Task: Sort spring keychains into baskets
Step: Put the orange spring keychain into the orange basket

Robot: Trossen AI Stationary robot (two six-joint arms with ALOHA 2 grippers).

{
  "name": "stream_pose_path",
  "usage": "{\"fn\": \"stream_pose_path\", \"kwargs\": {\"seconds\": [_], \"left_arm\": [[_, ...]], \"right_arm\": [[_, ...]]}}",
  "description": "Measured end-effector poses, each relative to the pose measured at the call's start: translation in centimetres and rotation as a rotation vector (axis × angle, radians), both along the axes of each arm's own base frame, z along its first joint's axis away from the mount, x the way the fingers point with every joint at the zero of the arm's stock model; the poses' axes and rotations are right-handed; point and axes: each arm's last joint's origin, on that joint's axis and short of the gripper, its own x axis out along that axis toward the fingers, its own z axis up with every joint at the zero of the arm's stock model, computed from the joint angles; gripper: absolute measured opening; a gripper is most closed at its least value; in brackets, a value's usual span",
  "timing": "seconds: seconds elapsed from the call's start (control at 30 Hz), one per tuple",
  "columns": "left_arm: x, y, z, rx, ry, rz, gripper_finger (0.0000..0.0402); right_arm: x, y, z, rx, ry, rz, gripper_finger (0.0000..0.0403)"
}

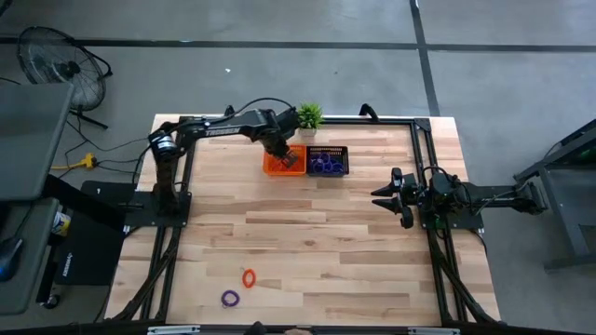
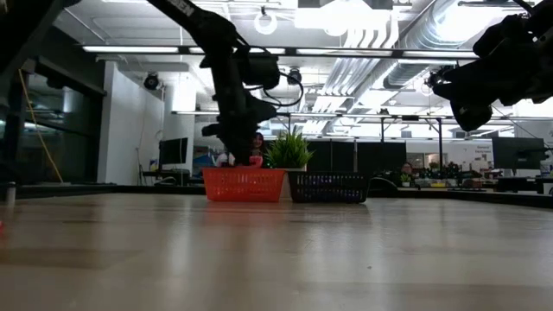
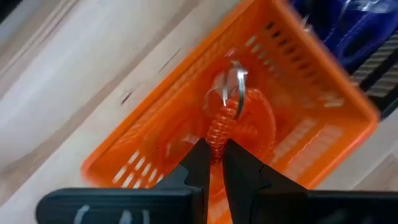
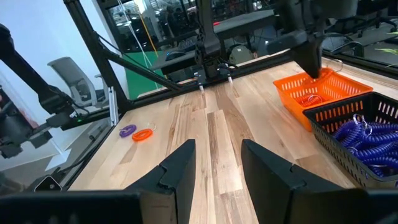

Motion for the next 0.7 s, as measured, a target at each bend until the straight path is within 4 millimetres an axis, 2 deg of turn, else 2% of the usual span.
{"fn": "stream_pose_path", "kwargs": {"seconds": [0.2,0.4,0.53,0.7], "left_arm": [[1.2,0.4,-0.3,-0.044,-0.004,0.0,0.004],[1.1,0.4,-0.3,-0.059,0.024,0.015,0.01],[1.1,-0.1,-0.4,-0.06,0.055,0.011,0.0129],[1.1,-1.3,-0.2,-0.06,0.091,-0.016,0.0137]], "right_arm": [[0.0,0.0,0.0,0.0,0.0,0.0,0.0124],[0.0,0.0,0.0,0.0,0.0,0.0,0.0124],[0.0,0.0,0.0,0.0,0.0,0.0,0.0124],[0.0,0.0,0.0,0.0,0.0,0.0,0.0124]]}}
